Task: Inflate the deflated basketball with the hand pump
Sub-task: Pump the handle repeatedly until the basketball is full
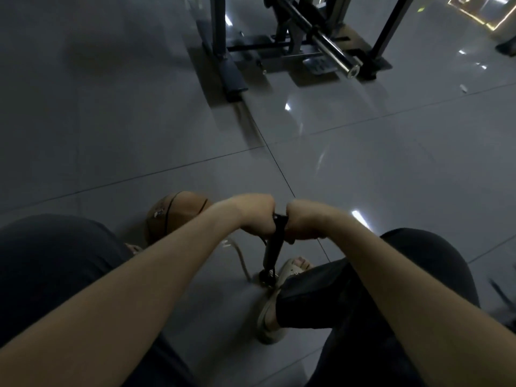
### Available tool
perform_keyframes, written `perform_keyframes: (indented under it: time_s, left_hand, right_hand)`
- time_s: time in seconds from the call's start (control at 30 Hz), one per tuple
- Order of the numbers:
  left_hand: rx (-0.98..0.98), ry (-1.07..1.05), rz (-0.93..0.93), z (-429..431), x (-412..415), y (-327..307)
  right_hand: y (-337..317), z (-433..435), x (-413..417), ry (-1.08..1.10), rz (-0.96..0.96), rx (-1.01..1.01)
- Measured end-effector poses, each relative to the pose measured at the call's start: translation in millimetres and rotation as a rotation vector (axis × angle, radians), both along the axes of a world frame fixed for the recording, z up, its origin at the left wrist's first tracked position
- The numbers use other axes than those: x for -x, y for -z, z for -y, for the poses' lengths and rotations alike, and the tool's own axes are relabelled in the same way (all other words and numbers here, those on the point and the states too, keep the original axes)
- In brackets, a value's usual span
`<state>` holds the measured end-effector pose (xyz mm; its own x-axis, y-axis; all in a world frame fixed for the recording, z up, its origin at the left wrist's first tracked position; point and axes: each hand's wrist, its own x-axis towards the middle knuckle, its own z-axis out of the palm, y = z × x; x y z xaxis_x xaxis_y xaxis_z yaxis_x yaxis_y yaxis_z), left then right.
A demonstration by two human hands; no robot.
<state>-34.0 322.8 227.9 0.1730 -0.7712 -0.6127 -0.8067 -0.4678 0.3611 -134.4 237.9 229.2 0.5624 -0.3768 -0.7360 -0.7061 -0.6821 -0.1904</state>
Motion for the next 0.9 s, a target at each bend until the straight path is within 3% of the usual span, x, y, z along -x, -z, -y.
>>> perform_keyframes:
  time_s: [0.43,0.73,0.9]
  left_hand:
    - [-0.058,0.065,0.086,-21,32,113]
    - [-0.109,0.096,0.08,-18,34,104]
    - [-0.061,0.095,0.059,1,20,46]
  right_hand:
    - [122,-21,23,-0.081,-0.152,0.015]
    - [111,-24,28,-0.075,-0.14,0.016]
    - [45,-2,17,-0.009,-0.074,-0.055]
